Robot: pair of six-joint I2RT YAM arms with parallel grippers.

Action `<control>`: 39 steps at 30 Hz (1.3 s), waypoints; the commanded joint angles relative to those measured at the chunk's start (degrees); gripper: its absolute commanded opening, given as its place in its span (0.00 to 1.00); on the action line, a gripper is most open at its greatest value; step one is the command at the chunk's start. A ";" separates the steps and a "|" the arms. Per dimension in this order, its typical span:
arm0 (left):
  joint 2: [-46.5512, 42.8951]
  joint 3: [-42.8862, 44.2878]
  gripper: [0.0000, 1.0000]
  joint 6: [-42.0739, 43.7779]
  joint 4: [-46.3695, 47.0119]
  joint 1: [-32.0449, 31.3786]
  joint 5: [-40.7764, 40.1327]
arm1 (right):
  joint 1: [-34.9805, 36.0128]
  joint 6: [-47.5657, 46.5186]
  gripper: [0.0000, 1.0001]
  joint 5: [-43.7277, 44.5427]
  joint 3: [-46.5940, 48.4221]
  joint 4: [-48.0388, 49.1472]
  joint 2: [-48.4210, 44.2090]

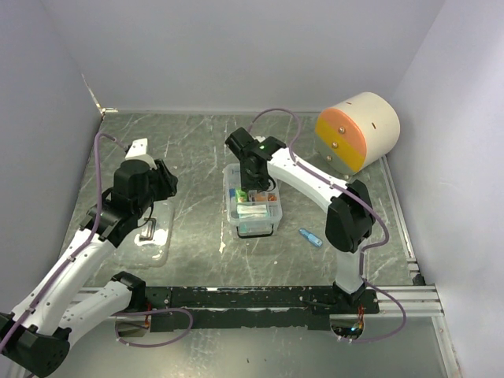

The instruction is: Organize the medicine kit

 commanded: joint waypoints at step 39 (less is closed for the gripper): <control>22.10 -7.96 0.98 -17.01 -10.49 8.22 -8.42 | -0.67 -6.65 0.44 1.72 -41.10 33.15 -42.55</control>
